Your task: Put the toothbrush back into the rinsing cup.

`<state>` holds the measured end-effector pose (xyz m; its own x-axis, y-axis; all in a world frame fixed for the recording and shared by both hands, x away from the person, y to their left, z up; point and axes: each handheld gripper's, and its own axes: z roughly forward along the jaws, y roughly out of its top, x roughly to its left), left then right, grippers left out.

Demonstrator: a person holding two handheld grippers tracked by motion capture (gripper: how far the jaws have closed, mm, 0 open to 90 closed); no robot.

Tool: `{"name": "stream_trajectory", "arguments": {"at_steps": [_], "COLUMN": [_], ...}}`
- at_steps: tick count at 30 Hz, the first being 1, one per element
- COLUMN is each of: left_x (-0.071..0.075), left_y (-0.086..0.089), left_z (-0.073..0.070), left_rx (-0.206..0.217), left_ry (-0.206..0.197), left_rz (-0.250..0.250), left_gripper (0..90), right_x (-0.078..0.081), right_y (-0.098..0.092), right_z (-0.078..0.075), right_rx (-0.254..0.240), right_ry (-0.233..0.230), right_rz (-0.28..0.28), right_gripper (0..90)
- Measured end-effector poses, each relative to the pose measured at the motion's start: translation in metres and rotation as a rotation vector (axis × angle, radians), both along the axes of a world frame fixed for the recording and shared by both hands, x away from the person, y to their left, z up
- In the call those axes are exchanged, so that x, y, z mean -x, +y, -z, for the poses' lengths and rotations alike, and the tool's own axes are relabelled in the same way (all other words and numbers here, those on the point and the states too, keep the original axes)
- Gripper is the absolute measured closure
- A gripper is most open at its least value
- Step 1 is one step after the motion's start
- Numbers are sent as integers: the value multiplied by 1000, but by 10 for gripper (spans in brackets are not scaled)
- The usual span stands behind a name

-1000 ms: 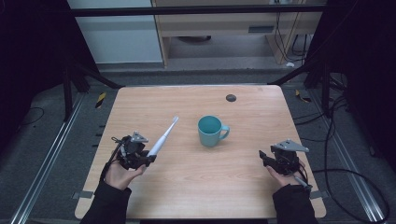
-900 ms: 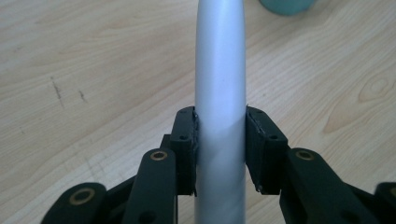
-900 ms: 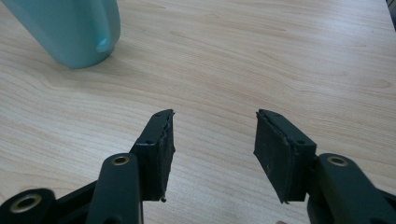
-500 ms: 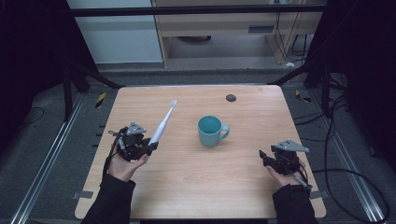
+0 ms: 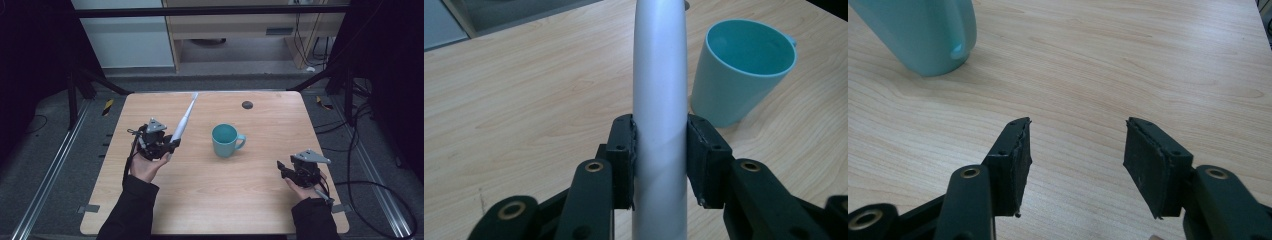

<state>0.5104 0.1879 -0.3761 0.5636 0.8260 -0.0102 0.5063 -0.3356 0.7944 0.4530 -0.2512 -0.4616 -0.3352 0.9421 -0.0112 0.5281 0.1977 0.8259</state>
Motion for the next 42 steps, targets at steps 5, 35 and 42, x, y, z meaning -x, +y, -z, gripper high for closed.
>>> {"name": "stream_trajectory", "arguments": {"at_steps": [5,35,42], "left_x": [-8,-41,-45], "left_y": [-12,-80,-96], "left_z": [-8,-17,-12], "left_rx": [26,152,188], "left_ry": [-35,-163,-204], "left_rz": [8,54,50], "left_gripper": [663,663,663], "right_x": [0,-1,-1], "right_y": [0,-2,-2], "right_z": [1,2,2], "right_rx": [-5,-5,-6], "right_ry": [4,-4,-4], "right_rz": [1,1,-1], "right_gripper": [435,434,435]}}
